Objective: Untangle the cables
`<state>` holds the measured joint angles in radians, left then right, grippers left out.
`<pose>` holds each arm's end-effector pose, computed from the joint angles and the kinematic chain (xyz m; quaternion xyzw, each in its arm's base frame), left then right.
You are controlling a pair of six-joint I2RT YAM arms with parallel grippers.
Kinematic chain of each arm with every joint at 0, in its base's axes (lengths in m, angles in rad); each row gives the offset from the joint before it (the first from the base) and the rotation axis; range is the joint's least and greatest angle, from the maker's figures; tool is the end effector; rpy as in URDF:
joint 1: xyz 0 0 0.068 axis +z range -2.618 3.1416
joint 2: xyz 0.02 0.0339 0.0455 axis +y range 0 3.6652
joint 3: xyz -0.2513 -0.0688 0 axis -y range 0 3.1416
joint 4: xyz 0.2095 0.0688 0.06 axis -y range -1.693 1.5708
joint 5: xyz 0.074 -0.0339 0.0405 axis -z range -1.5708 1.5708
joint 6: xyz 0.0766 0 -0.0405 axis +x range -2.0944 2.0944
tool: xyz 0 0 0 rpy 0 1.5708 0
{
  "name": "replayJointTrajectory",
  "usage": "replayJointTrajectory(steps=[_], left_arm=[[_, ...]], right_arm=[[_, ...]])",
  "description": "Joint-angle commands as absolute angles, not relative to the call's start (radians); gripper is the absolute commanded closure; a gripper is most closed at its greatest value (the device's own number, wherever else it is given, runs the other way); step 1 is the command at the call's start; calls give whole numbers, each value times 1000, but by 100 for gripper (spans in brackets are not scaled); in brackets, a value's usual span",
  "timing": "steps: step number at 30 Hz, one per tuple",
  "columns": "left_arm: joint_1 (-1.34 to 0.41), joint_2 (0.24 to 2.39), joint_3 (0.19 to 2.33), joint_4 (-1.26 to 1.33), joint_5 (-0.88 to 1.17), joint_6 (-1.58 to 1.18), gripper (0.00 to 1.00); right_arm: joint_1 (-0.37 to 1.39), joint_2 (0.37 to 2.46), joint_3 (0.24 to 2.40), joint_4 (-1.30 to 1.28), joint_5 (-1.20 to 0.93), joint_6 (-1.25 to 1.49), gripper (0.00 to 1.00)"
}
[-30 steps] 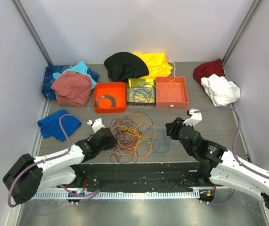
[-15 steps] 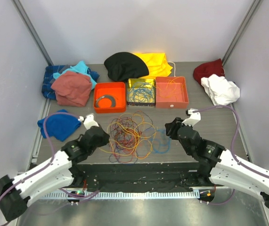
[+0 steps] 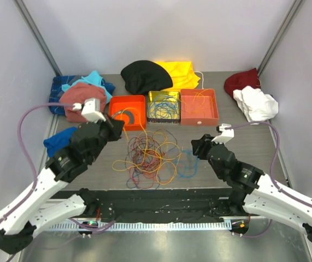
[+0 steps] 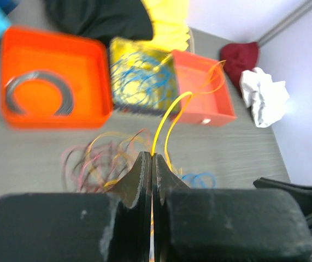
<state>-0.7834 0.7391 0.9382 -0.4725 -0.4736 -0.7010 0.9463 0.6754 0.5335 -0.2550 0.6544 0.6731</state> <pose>0.1413 -0.0914 0.3446 -0.1097 0.7798 -0.2592 0.5592 0.1337 0.1058 0.2483 0.0690 0.8054 0.1952 0.5555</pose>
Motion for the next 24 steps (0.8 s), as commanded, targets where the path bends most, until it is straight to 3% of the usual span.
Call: replayJointTrajectory(steps=[1,12,19,24], left_arm=[[-779,908,1127,-318,-374,-555,99],[-782,1129,1578,-239,-298,-384,99],[-784,1193,1735,-245,-238,-339,99],[-784,1218,1789,-255,-212,-344,99]], right_arm=[[948,603,615,-218,710,595,56],[946,637,640,-163,540,529,50],[948,676,572,30,454,534,49],[946,774,577,158,297,513,43]])
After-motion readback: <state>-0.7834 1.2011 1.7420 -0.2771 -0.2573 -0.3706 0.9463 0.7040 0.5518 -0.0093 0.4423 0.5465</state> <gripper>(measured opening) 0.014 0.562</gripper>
